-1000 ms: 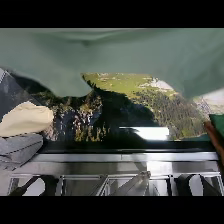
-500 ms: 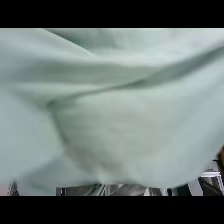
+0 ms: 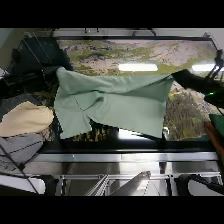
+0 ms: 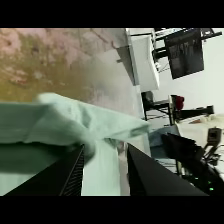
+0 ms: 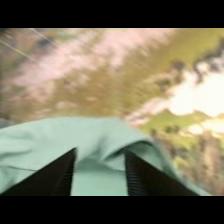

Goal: Fold the shirts.

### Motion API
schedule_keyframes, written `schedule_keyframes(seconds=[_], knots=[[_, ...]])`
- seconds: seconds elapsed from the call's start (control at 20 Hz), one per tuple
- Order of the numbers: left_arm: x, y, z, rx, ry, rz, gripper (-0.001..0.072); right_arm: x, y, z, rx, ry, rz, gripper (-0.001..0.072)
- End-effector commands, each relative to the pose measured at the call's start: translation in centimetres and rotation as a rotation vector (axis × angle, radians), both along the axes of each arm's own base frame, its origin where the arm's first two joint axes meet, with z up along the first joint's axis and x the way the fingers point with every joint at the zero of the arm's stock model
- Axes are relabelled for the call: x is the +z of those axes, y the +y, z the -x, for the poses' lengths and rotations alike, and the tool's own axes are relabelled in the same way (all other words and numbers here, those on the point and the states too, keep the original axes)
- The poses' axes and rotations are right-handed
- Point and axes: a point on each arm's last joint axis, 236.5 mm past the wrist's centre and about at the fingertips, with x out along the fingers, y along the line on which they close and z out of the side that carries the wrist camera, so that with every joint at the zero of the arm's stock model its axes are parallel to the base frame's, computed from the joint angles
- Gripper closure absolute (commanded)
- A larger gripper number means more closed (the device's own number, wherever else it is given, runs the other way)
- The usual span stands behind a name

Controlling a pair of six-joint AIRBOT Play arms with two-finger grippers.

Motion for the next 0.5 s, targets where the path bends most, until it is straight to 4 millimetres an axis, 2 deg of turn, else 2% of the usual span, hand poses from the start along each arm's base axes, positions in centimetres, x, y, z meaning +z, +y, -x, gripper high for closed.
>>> schedule_keyframes(seconds=[0.0, 0.05, 0.15, 0.2, 0.25, 0.35, 0.45], knots=[[-1.7, 3.1, -3.0, -0.004, -0.022, 0.225, 0.0429, -6.3, -2.7, -0.5, -0.028, 0.129, -0.011, 0.0252], [-0.2, 5.4, -3.3, 0.016, -0.050, 0.271, 0.0429, -5.5, -3.8, 0.0, -0.031, 0.129, -0.042, 0.0252], [0.9, 9.0, -2.5, 0.012, -0.050, 0.218, 0.0430, -3.9, -5.2, 2.4, 0.025, 0.142, -0.121, 0.0260], [0.3, 10.1, -1.5, -0.007, 0.004, 0.154, 0.0430, -3.9, -5.6, 4.5, 0.063, 0.196, -0.173, 0.0261], [-1.2, 11.2, -0.1, -0.026, 0.090, 0.050, 0.0430, -4.5, -5.4, 7.0, 0.101, 0.278, -0.222, 0.0261], [-4.5, 13.1, 2.7, -0.040, 0.251, -0.140, 0.0418, -6.9, -3.9, 12.5, 0.181, 0.459, -0.296, 0.0261], [-5.4, 13.5, 4.3, -0.058, 0.321, -0.198, 0.0417, -9.4, -2.4, 15.8, 0.176, 0.548, -0.323, 0.0262]])
